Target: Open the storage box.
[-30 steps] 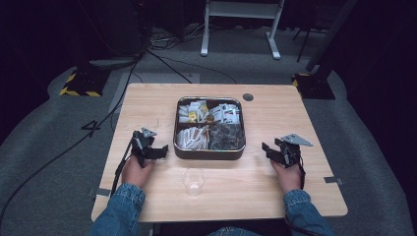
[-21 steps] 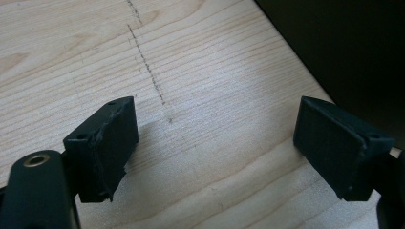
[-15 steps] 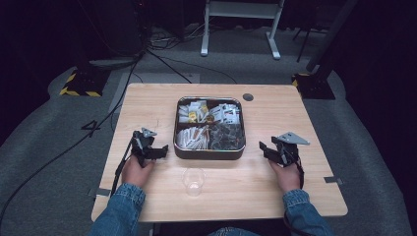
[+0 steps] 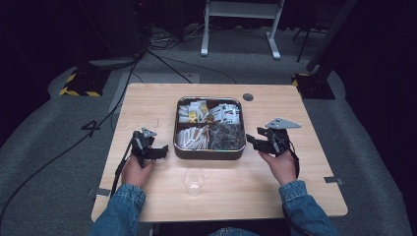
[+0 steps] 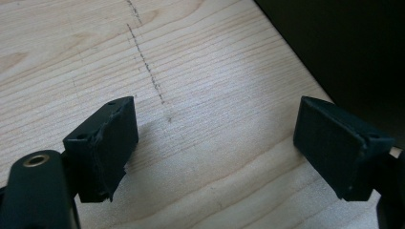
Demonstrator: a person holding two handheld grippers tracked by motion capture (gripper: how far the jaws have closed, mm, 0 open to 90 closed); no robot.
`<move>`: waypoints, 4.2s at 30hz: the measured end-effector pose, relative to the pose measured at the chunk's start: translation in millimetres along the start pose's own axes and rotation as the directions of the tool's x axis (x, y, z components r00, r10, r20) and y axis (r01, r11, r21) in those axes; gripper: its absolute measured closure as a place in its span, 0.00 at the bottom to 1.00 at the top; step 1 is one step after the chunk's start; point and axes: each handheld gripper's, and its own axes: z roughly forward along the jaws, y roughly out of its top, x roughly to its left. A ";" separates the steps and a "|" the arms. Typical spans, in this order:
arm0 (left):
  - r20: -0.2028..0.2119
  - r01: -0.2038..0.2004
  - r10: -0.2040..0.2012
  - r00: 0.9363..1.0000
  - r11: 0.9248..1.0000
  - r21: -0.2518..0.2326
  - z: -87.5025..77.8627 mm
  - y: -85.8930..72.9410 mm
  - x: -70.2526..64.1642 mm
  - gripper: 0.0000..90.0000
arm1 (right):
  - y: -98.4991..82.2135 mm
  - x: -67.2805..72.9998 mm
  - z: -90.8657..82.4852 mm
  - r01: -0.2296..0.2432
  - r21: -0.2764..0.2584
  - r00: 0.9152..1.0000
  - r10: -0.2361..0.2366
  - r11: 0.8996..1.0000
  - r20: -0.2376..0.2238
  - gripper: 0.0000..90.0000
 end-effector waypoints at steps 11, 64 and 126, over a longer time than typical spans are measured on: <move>-0.013 0.012 -0.012 1.000 1.000 -0.001 3.3 3.3 -1.4 0.17 | 32.9 16.1 12.6 0.011 0.021 0.997 -0.009 1.000 -0.074 0.50; -0.012 0.009 -0.009 1.000 1.000 0.000 3.9 4.2 -0.9 0.17 | 76.1 60.1 157.0 0.010 0.249 1.000 -0.008 0.969 -0.011 0.54; 0.008 -0.006 0.006 1.000 1.000 -0.001 4.3 4.5 -1.0 0.17 | 96.6 55.0 115.7 0.031 0.114 0.999 -0.033 0.993 0.011 0.65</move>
